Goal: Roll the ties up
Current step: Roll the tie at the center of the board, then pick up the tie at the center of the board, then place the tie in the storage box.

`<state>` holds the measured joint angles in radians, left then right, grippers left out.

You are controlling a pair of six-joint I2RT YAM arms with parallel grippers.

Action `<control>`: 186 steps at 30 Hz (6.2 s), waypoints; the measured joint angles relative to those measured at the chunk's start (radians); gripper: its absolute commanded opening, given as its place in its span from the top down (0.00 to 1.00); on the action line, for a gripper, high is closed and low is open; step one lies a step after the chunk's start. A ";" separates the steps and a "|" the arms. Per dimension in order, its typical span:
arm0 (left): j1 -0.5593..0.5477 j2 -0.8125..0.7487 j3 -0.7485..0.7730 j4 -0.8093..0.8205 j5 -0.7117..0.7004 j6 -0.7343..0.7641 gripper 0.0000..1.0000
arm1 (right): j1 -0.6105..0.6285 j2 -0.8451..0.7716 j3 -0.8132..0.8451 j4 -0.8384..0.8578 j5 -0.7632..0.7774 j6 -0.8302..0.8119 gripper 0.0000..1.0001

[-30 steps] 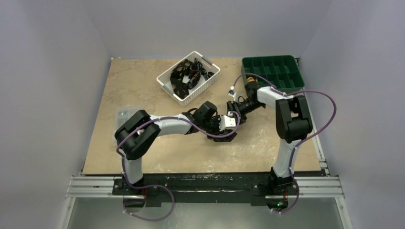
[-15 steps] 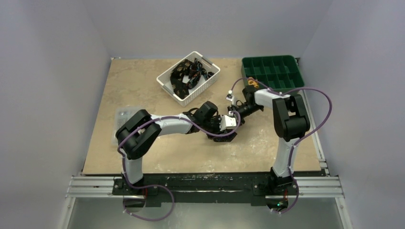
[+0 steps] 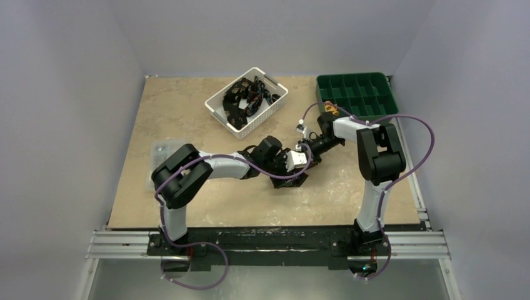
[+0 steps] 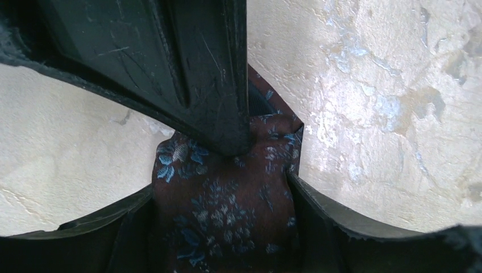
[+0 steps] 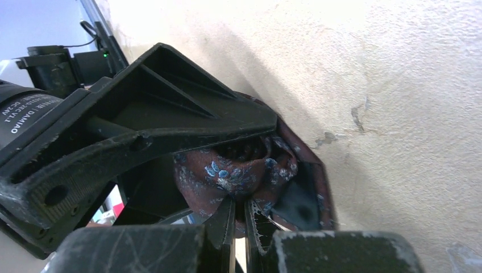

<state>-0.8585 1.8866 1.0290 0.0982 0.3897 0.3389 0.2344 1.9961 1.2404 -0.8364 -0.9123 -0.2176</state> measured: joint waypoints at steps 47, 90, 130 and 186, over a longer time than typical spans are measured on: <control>-0.009 -0.005 -0.123 0.264 0.021 -0.031 0.90 | 0.002 -0.038 -0.154 0.205 -0.101 0.198 0.34; 0.084 -0.359 -0.244 0.206 -0.010 -0.114 0.00 | -0.035 -0.177 -0.141 0.169 -0.010 0.056 1.00; 0.139 -0.427 -0.239 0.090 0.014 -0.064 0.00 | -0.238 -0.129 0.654 -0.092 0.459 -0.059 1.00; 0.151 -0.459 -0.307 0.050 -0.019 -0.077 0.00 | -0.286 0.438 1.118 -0.278 0.813 -0.085 0.97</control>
<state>-0.7078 1.4281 0.7216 0.1482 0.3706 0.2615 -0.0513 2.4336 2.3589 -1.1149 -0.0994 -0.3031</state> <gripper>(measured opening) 0.998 0.338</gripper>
